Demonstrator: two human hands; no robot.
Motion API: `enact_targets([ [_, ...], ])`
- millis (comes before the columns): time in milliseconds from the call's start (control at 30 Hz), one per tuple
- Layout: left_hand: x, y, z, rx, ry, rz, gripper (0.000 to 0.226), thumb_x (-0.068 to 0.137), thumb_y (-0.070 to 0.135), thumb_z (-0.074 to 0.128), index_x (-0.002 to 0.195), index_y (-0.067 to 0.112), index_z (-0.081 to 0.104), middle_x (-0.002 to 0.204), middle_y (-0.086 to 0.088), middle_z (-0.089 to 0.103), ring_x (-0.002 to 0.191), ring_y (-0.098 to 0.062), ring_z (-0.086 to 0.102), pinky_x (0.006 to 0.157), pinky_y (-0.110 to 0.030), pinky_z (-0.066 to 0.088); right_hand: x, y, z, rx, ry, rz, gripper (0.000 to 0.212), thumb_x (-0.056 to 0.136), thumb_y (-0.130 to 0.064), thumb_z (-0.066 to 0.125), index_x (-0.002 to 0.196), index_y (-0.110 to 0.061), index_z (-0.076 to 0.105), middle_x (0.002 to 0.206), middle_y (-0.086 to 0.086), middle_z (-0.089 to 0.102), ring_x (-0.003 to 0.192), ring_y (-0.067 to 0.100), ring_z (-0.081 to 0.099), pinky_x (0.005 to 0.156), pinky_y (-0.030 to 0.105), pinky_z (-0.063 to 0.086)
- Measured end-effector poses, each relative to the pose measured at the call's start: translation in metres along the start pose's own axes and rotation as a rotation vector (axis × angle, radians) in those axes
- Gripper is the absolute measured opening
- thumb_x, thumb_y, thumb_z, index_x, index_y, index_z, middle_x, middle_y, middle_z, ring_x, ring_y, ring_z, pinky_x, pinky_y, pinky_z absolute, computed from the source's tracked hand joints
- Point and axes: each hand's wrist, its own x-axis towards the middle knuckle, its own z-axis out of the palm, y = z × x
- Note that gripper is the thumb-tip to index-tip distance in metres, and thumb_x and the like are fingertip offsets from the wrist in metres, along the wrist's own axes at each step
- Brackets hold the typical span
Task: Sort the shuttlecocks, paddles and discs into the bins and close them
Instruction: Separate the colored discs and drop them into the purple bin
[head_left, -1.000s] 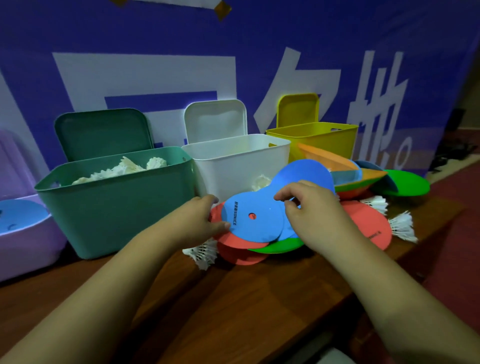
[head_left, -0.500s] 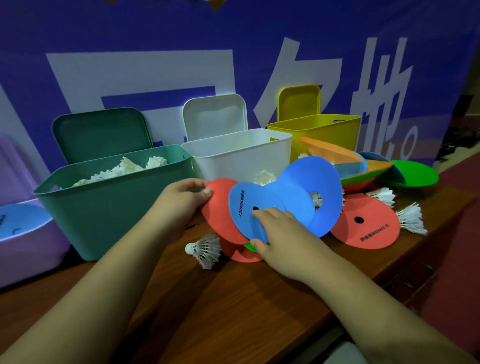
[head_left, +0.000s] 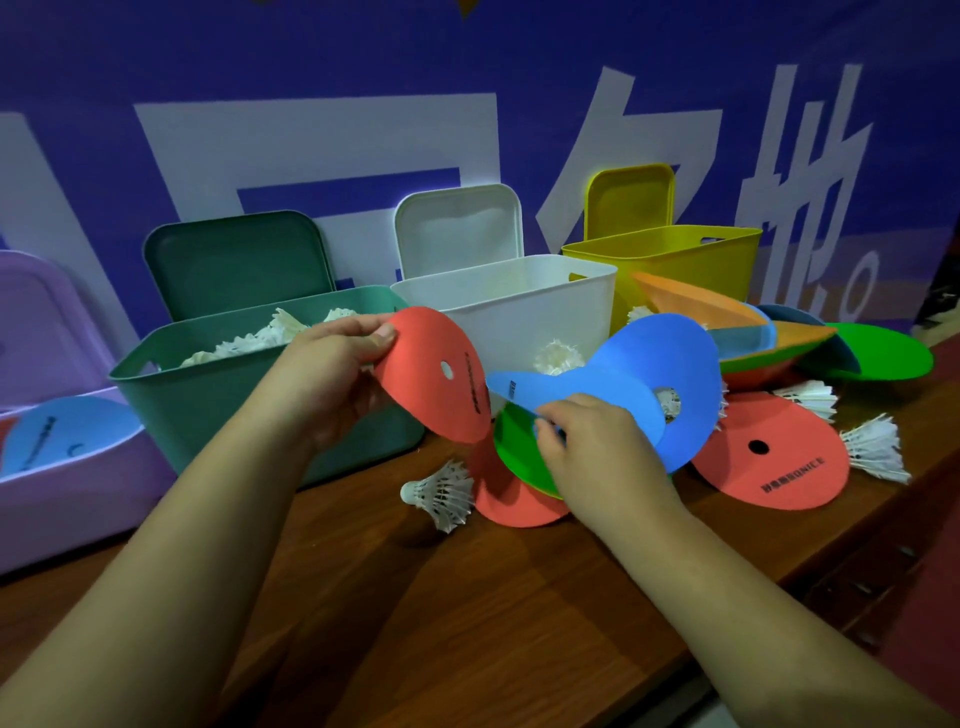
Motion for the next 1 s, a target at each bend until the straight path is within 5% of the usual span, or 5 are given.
enact_targets([
  [267, -0.003, 0.028, -0.022, -0.009, 0.135, 0.084, 0.017, 0.103, 0.009, 0.059, 0.112, 0.015, 0.073, 0.083, -0.004, 0.072, 0.066, -0.015, 0.061, 0.059, -0.028, 0.056, 0.037, -0.028, -0.027, 0.149, 0.376, -0.076, 0.013, 0.100, -0.021, 0.067, 0.100, -0.016, 0.079, 0.080, -0.001, 0.042, 0.069, 0.015, 0.045, 0.059, 0.024, 0.027],
  [367, -0.007, 0.041, -0.032, -0.026, 0.181, 0.109, 0.016, 0.102, 0.007, 0.061, 0.110, 0.015, 0.072, 0.077, -0.003, 0.071, 0.061, -0.015, 0.060, 0.052, -0.026, 0.057, 0.044, -0.042, -0.031, 0.219, 0.415, -0.119, 0.016, 0.101, -0.022, 0.065, 0.099, -0.018, 0.080, 0.075, 0.000, 0.045, 0.068, 0.014, 0.044, 0.057, 0.024, 0.032],
  [500, -0.013, 0.051, -0.048, 0.058, 0.270, 0.192, 0.016, 0.101, 0.005, 0.062, 0.110, 0.016, 0.069, 0.082, -0.007, 0.072, 0.066, -0.019, 0.066, 0.057, -0.032, 0.061, 0.045, -0.061, -0.029, 0.332, 0.417, -0.158, 0.019, 0.103, -0.020, 0.064, 0.112, -0.020, 0.081, 0.077, -0.001, 0.061, 0.073, 0.011, 0.051, 0.064, 0.018, 0.040],
  [733, -0.028, 0.073, -0.086, 0.263, 0.462, 0.369, 0.018, 0.097, 0.003, 0.062, 0.099, 0.019, 0.071, 0.083, 0.001, 0.076, 0.069, -0.016, 0.070, 0.058, -0.035, 0.061, 0.039, -0.091, -0.010, 0.496, 0.321, -0.224, 0.025, 0.105, -0.024, 0.062, 0.089, -0.007, 0.072, 0.062, 0.009, 0.046, 0.063, 0.025, 0.044, 0.060, 0.042, 0.039],
  [1000, -0.056, 0.074, -0.173, 0.127, 0.774, 0.334, 0.021, 0.097, 0.004, 0.060, 0.110, 0.017, 0.070, 0.081, -0.012, 0.068, 0.056, -0.015, 0.063, 0.055, -0.025, 0.057, 0.032, -0.166, 0.028, 0.949, 0.069, -0.192, 0.020, 0.103, -0.021, 0.067, 0.113, -0.031, 0.081, 0.081, -0.007, 0.074, 0.067, 0.014, 0.073, 0.053, 0.026, 0.062],
])
